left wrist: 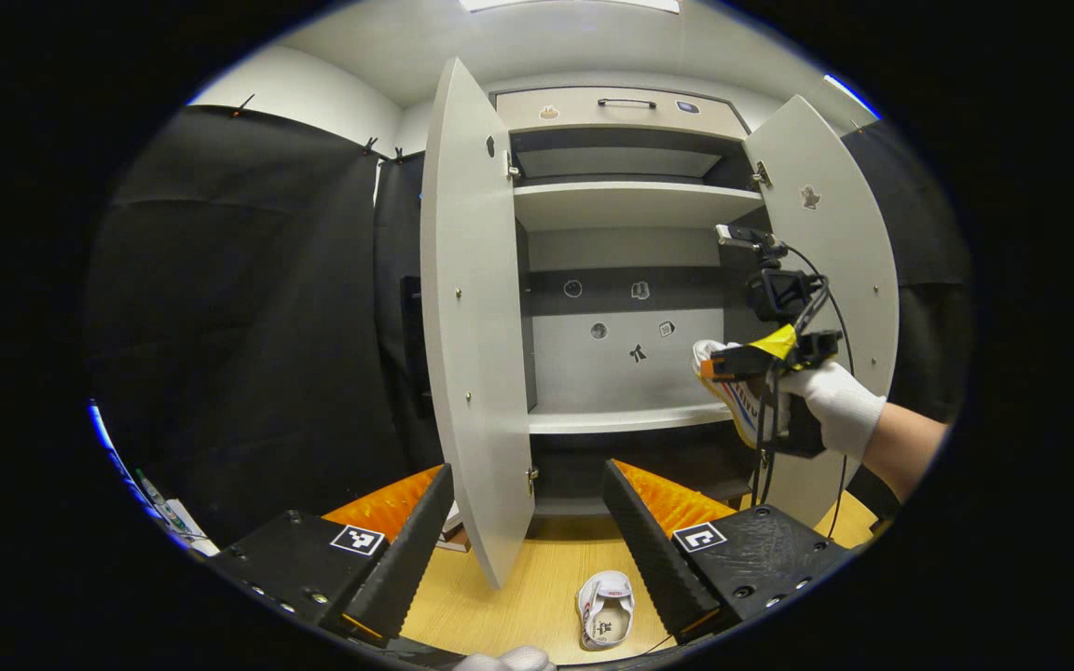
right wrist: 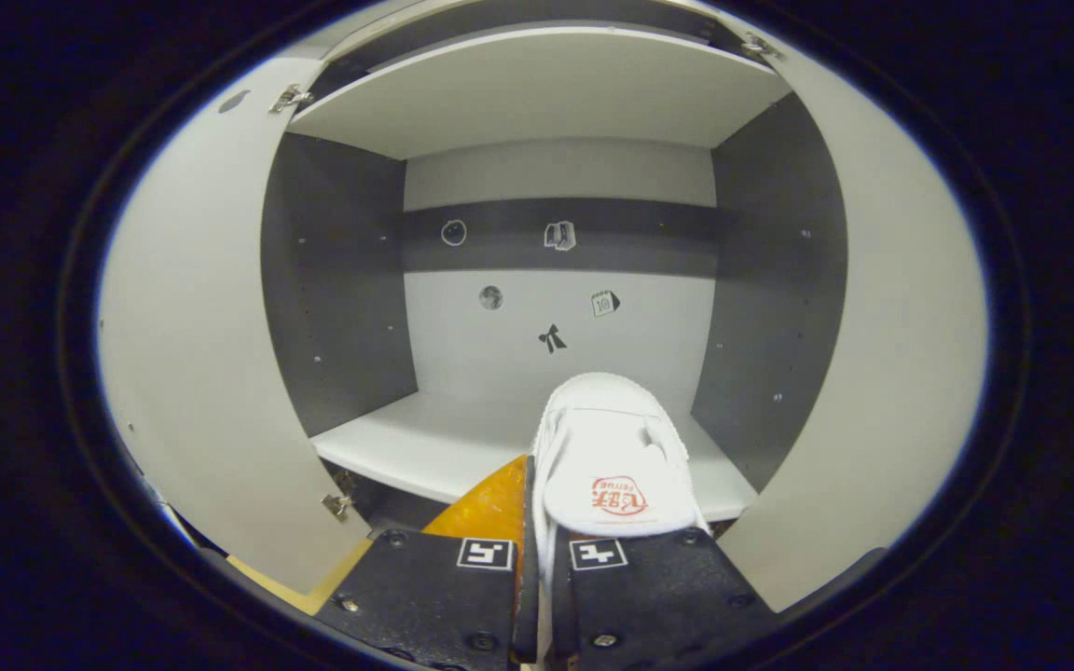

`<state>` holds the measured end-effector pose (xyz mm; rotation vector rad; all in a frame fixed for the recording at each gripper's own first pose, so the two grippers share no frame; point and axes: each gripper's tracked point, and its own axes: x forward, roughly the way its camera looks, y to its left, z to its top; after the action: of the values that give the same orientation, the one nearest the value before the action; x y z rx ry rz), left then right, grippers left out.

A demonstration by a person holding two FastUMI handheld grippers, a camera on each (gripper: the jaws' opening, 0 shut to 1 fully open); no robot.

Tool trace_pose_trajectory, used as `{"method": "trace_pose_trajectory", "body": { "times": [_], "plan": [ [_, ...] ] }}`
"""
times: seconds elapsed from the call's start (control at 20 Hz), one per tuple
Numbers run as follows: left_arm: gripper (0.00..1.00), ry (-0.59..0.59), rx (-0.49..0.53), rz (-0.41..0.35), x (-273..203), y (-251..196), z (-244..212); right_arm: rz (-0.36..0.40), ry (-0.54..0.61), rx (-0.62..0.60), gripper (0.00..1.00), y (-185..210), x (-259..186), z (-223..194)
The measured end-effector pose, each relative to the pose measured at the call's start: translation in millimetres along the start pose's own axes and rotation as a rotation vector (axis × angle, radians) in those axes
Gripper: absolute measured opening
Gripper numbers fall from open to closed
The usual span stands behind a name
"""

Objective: Grab one shoe with the right hand and put it into the shoe cabinet, grab the other shoe with the left hand and put it into the shoe cabinet; then close the right door with the right hand and the left door with the left hand.

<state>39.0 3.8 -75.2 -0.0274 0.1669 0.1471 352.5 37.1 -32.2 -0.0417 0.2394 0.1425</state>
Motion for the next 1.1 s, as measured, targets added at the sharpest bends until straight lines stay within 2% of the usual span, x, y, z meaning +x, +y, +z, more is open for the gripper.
{"method": "trace_pose_trajectory", "body": {
  "times": [0.25, 0.45, 0.5, 0.7, 1.0, 1.1],
  "plan": [
    [0.96, 0.001, -0.001, 0.047, -4, 5, 4, -0.029, -0.014, -0.041, 0.07, -9, 62, 36],
    [0.96, 0.018, -0.011, 0.089, -7, 8, 1, -0.039, 0.038, -0.061, 0.09, -9, 116, 30],
    [0.96, 0.021, -0.013, 0.096, -7, 8, 1, -0.035, 0.065, -0.055, 0.07, -9, 127, 26],
    [0.96, 0.02, -0.009, 0.112, -8, 9, 5, -0.049, 0.163, -0.034, 0.09, -12, 163, 4],
    [0.96, 0.02, -0.01, 0.115, -8, 8, 7, -0.057, 0.414, -0.004, 0.09, -15, 185, -28],
    [0.96, 0.016, -0.004, 0.118, -8, 9, 8, -0.038, 0.499, 0.004, 0.1, -11, 192, -41]
  ]
}}
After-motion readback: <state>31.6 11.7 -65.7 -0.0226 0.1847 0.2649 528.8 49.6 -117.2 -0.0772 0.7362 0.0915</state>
